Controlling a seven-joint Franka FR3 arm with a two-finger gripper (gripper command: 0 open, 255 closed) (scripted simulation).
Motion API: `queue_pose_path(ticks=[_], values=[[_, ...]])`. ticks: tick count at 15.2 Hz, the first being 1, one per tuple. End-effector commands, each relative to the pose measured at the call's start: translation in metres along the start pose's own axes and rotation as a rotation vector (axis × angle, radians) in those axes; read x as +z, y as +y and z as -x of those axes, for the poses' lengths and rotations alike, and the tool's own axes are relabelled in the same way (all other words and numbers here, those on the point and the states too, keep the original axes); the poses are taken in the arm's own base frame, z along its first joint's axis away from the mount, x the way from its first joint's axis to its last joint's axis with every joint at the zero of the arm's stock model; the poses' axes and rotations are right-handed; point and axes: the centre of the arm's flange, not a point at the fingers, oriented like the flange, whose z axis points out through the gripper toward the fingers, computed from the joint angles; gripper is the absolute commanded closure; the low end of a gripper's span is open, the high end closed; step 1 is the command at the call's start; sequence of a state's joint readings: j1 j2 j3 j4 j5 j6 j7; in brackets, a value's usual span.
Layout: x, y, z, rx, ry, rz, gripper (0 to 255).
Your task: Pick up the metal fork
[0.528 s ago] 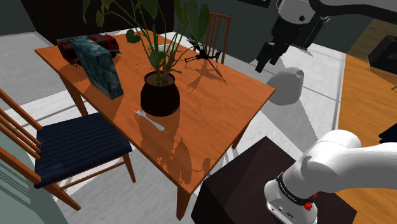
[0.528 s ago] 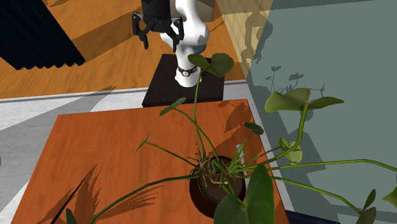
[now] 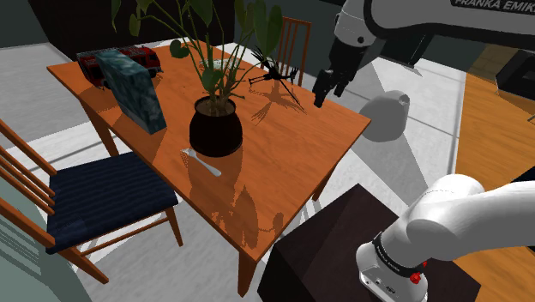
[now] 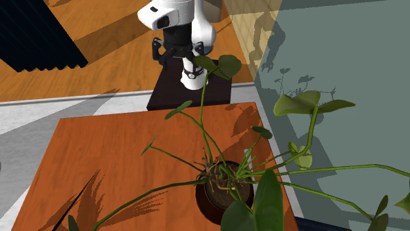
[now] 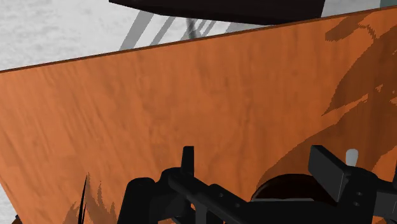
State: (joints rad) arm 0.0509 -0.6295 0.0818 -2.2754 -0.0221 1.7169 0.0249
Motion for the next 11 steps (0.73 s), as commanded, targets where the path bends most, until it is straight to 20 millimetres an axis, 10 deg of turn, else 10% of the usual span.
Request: queue_pose_path(ticks=[1, 11], values=[[0.013, -0.016, -0.016, -0.006, -0.012, -0.004, 0], [0.084, -0.099, -0.096, -0.038, -0.071, -0.021, 0]])
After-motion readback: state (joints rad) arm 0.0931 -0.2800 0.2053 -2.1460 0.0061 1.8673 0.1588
